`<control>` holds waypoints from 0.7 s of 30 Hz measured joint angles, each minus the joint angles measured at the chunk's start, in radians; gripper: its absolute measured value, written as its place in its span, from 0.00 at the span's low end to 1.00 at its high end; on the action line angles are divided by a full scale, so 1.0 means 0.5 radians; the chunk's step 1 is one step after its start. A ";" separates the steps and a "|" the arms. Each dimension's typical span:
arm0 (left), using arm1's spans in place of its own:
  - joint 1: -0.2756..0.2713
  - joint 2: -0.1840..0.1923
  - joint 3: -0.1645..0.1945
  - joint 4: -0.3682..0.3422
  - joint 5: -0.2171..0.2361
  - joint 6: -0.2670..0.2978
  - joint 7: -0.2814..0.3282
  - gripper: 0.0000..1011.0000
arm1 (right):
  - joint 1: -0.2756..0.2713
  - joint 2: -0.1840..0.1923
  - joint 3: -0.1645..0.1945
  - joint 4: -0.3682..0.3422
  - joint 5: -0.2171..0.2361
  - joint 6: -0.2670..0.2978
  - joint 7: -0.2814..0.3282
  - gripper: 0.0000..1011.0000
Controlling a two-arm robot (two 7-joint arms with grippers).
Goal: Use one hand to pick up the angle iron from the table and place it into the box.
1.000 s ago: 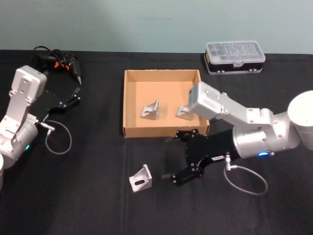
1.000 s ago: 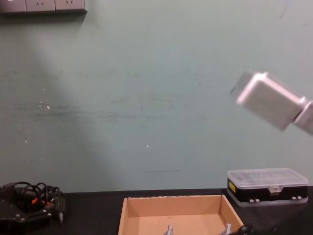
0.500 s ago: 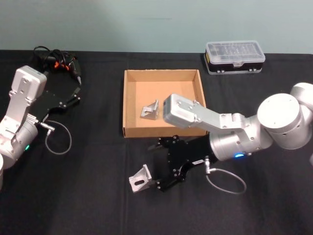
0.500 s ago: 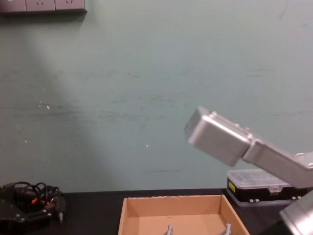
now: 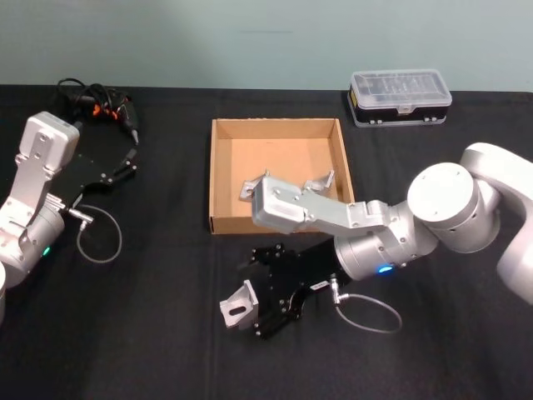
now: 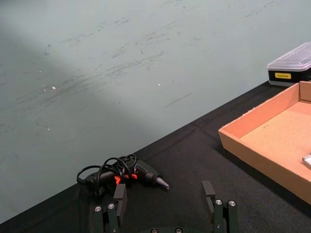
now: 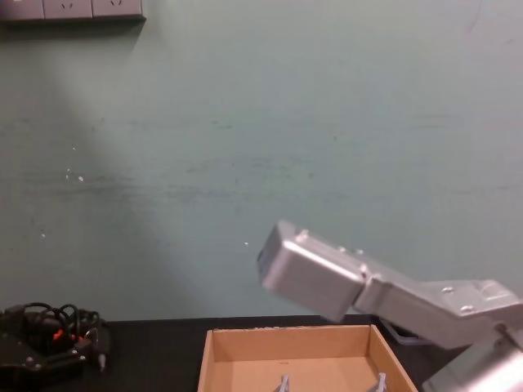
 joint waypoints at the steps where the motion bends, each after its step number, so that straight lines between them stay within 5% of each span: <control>1: 0.000 0.000 0.000 0.000 0.000 0.000 0.000 0.99 | 0.004 -0.006 -0.007 0.008 -0.004 -0.003 0.005 0.99; 11: 0.000 0.000 0.000 0.000 0.000 0.000 0.000 0.99 | 0.027 -0.038 -0.054 0.056 -0.029 -0.014 0.038 0.99; 21: 0.000 0.000 0.000 0.000 0.000 0.000 0.000 0.99 | 0.028 -0.040 -0.048 0.057 -0.036 -0.009 0.023 0.75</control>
